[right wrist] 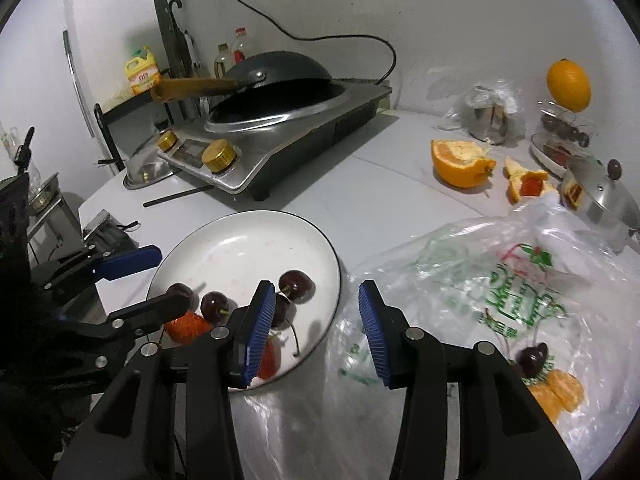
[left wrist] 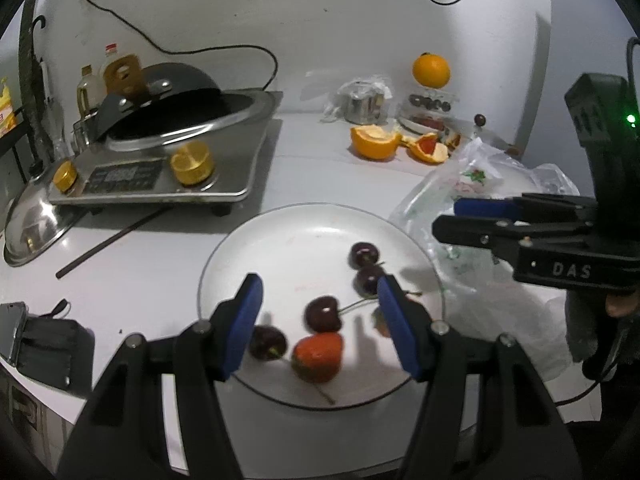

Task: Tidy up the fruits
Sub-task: 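Move both grippers back over the tangerine segments and cherries on the bag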

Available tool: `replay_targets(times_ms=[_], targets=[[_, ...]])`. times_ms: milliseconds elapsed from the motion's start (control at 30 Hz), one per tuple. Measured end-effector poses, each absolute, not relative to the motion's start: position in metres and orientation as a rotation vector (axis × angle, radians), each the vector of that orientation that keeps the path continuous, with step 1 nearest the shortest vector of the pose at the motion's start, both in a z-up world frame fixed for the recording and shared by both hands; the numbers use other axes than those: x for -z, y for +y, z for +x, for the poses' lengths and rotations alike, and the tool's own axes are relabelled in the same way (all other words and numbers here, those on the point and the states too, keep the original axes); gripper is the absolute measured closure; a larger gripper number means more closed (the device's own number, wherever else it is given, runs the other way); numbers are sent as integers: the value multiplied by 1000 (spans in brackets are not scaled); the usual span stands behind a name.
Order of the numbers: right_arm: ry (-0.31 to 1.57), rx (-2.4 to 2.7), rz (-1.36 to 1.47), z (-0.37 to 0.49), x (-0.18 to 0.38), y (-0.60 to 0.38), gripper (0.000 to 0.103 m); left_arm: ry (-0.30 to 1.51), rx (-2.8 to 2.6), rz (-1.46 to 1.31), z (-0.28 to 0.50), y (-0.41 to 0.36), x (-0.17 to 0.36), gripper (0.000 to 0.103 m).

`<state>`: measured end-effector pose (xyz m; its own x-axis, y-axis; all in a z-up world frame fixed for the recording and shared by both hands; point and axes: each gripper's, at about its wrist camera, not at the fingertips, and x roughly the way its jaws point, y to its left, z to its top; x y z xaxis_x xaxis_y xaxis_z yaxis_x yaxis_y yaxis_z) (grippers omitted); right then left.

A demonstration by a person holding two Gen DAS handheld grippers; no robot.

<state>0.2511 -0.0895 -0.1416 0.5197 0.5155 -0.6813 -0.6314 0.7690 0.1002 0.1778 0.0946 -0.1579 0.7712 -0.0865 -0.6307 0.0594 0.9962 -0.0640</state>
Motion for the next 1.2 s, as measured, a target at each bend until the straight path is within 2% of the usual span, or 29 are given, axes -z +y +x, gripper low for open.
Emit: replay_targets(times_ms=[433, 600, 867, 1033, 1200], targets=[[730, -645, -121, 245, 135, -156, 57, 689, 101, 7, 182, 46, 150, 41], [732, -602, -107, 243, 137, -184, 57, 678, 124, 7, 183, 26, 147, 34], [748, -514, -64, 239, 146, -223, 57, 695, 164, 39, 184, 2, 147, 34], [760, -461, -55, 238, 154, -239, 52, 699, 175, 49, 181, -5, 147, 34], [780, -414, -56, 239, 162, -249, 51, 704, 183, 54, 179, -9, 147, 34]])
